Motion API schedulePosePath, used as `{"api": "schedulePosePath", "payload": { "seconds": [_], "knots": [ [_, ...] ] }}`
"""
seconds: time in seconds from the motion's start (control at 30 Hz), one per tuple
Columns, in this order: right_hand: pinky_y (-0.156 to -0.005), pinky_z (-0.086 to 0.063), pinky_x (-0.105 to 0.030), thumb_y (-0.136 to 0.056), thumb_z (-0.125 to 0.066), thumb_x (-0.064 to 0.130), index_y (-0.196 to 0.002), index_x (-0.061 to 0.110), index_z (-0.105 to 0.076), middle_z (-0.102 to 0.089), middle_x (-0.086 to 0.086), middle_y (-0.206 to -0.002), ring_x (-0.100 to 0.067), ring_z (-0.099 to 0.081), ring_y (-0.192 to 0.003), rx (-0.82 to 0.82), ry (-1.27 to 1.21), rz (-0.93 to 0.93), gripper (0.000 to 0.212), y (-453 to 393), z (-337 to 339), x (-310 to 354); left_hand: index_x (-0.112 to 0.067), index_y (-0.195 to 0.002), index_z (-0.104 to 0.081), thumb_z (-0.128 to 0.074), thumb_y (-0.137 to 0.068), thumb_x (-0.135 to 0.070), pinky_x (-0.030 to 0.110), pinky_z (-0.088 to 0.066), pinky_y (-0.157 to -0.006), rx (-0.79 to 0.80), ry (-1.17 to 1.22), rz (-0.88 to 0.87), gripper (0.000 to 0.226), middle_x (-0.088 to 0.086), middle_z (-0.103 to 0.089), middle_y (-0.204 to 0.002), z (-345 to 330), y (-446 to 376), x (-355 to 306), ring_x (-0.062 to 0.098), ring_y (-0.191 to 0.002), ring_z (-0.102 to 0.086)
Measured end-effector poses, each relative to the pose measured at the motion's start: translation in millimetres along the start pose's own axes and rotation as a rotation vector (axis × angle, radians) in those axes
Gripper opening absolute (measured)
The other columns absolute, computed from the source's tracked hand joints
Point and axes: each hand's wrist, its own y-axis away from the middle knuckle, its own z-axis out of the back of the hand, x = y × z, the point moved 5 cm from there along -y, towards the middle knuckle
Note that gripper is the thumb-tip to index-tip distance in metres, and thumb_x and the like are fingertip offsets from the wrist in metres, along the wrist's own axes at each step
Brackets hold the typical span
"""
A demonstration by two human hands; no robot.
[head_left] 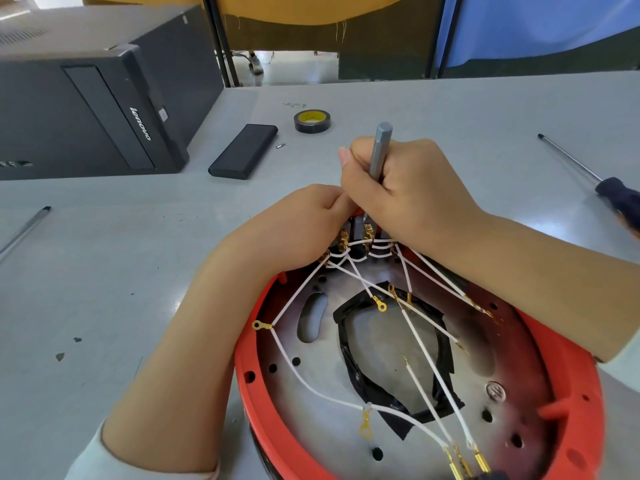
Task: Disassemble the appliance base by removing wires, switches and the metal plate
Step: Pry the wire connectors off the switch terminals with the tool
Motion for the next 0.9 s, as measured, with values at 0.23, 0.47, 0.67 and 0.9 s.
{"api": "schedulePosePath", "payload": {
  "seconds": [0.23, 0.47, 0.67, 0.9],
  "knots": [
    [-0.045, -0.025, -0.022, -0.092, -0.048, 0.018, -0.051, 0.017, -0.030, -0.027, 0.003, -0.047, -0.010, -0.031, -0.043, 0.060, -0.142, -0.263, 0.045, -13.4, -8.7, -22.3, 0.000, -0.102, -0.061, -0.029, -0.102, -0.038, 0.018, -0.036, -0.054, 0.020, -0.001, 0.011, 0.049, 0.006, -0.054, -0.074, -1.0, -1.2, 1.6, 0.011, -0.061, -0.045],
    [-0.044, -0.028, -0.020, -0.095, -0.048, 0.016, -0.052, 0.017, -0.031, -0.030, 0.004, -0.045, -0.012, -0.035, -0.043, -0.020, -0.183, -0.219, 0.046, -6.7, -2.3, -21.1, -0.001, -0.101, -0.061, -0.028, -0.102, -0.039, 0.015, -0.037, -0.056, 0.010, -0.001, 0.007, 0.050, 0.006, -0.056, -0.076, -0.8, -1.1, 1.6, 0.009, -0.059, -0.045],
    [-0.047, -0.032, -0.025, -0.097, -0.045, 0.024, -0.058, 0.022, -0.033, -0.036, 0.003, -0.047, -0.016, -0.042, -0.044, -0.048, -0.057, -0.046, 0.041, 0.8, 1.6, -6.3, 0.003, -0.101, -0.060, -0.028, -0.101, -0.038, 0.027, -0.040, -0.064, -0.002, -0.011, 0.006, 0.052, 0.018, -0.060, -0.081, -0.8, -0.6, 1.0, 0.012, -0.065, -0.045],
    [-0.046, -0.027, -0.025, -0.097, -0.044, 0.024, -0.060, 0.023, -0.030, -0.028, 0.010, -0.046, -0.013, -0.033, -0.041, -0.070, 0.044, 0.053, 0.040, 3.8, 3.9, 0.9, 0.005, -0.089, -0.056, -0.030, -0.101, -0.036, 0.016, -0.031, -0.047, -0.008, -0.016, 0.005, 0.050, -0.001, -0.039, -0.057, 0.6, 0.5, -0.5, 0.004, -0.046, -0.031]
  ]
}}
